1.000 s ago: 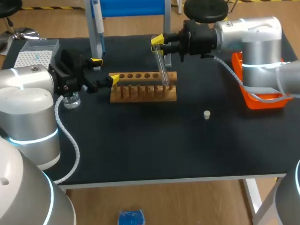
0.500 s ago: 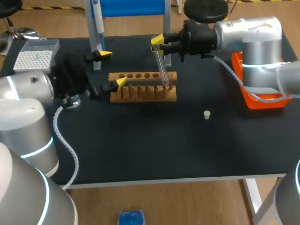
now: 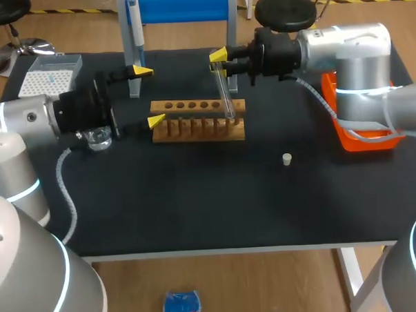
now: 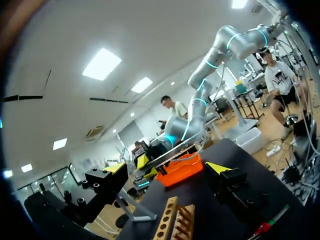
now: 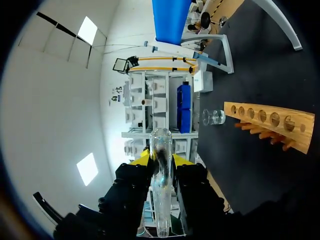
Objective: Invert the test tube, pick up the pipette, mount the tip to pipette, aspirate from beaker and dispense into the tube, eject the tip, return the pipette, and cap with the stopper.
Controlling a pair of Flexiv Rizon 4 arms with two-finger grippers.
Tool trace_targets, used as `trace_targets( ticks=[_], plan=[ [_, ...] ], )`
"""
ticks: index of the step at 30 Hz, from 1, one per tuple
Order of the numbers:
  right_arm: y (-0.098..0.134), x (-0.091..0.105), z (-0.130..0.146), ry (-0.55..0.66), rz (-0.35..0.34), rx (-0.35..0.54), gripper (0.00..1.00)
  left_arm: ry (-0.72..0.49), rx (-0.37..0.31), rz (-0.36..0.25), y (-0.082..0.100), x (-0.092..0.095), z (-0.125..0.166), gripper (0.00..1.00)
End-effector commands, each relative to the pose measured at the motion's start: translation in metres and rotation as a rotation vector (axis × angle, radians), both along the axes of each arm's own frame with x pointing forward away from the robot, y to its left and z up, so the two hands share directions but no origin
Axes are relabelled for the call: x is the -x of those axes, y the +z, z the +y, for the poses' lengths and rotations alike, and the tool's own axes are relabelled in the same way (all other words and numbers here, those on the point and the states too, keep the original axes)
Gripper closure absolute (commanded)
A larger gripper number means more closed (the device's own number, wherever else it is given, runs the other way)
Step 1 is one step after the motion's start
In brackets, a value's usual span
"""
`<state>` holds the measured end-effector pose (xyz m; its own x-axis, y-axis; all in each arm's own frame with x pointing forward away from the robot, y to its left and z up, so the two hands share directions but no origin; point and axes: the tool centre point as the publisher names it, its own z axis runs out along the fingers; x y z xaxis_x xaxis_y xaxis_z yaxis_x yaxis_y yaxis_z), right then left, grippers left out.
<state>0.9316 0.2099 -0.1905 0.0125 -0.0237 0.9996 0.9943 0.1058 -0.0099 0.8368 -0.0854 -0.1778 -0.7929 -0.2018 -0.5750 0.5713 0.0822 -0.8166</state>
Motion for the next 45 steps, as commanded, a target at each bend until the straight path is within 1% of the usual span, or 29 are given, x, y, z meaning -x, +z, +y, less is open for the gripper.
trace_targets(
  ticks=[1,2,3,4,5,7,11,12,15,17,19,20,21,22,37,39,40,42,45],
  plan=[
    [0.001,0.001,-0.001,0.0,0.0,0.004,1.0,-0.208,0.032,-0.241,0.0,-0.006,-0.004,0.0],
    [0.001,0.001,-0.001,0.0,0.0,0.004,1.0,-0.189,-0.046,-0.268,0.0,-0.006,-0.008,0.0],
    [0.001,0.001,-0.001,0.0,0.0,0.004,1.0,-0.166,-0.075,-0.297,0.0,-0.005,-0.01,0.0],
    [0.001,0.001,-0.001,0.0,0.0,0.004,1.0,-0.14,-0.095,-0.345,0.0,-0.004,-0.013,0.0],
    [0.001,0.001,-0.001,0.0,0.0,0.004,1.0,-0.127,-0.105,-0.381,0.0,-0.002,-0.016,0.0],
    [0.001,0.001,-0.001,0.0,0.0,0.004,1.0,-0.086,-0.148,-0.437,0.0,0.002,-0.024,0.0],
    [0.001,0.001,-0.001,0.0,0.0,0.004,1.0,-0.008,-0.212,-0.5,-0.002,0.009,-0.037,0.0],
    [0.001,0.001,-0.001,0.0,0.0,0.004,1.0,0.023,-0.238,-0.508,-0.002,0.011,-0.04,0.0],
    [0.001,0.001,-0.001,0.0,0.0,0.004,1.0,0.065,-0.251,-0.543,-0.002,0.014,-0.047,0.0],
    [0.001,0.001,-0.001,0.0,0.0,0.004,1.0,0.077,-0.237,-0.559,-0.003,0.013,-0.051,0.0],
    [0.001,0.001,-0.001,0.0,0.0,0.004,1.0,0.082,-0.239,-0.571,-0.004,0.012,-0.054,0.0],
    [0.001,0.001,-0.001,0.0,0.0,0.004,1.0,0.08,-0.254,-0.569,-0.003,0.011,-0.057,0.0],
    [0.001,0.001,-0.001,0.0,0.0,0.004,1.0,0.078,-0.253,-0.569,-0.004,0.01,-0.058,0.0],
    [0.001,0.001,-0.001,0.0,0.0,0.004,1.0,0.059,-0.226,-0.58,-0.004,0.009,-0.059,0.0],
    [0.001,0.001,-0.001,0.0,0.0,0.004,1.0,0.059,-0.226,-0.58,-0.004,0.009,-0.059,0.0],
    [0.001,0.001,-0.001,0.0,0.0,0.004,1.0,0.07,-0.256,-0.673,0.0,0.009,-0.067,0.0],
    [0.001,0.001,-0.001,0.0,0.0,0.004,1.0,0.07,-0.264,-0.71,0.001,0.008,-0.07,0.0],
    [0.001,0.001,-0.001,0.0,0.0,0.004,1.0,0.073,-0.287,-0.779,0.003,0.007,-0.078,0.0],
    [0.001,0.001,-0.001,0.0,0.0,0.004,1.0,0.077,-0.309,-0.861,0.005,0.006,-0.088,0.0]
  ],
)
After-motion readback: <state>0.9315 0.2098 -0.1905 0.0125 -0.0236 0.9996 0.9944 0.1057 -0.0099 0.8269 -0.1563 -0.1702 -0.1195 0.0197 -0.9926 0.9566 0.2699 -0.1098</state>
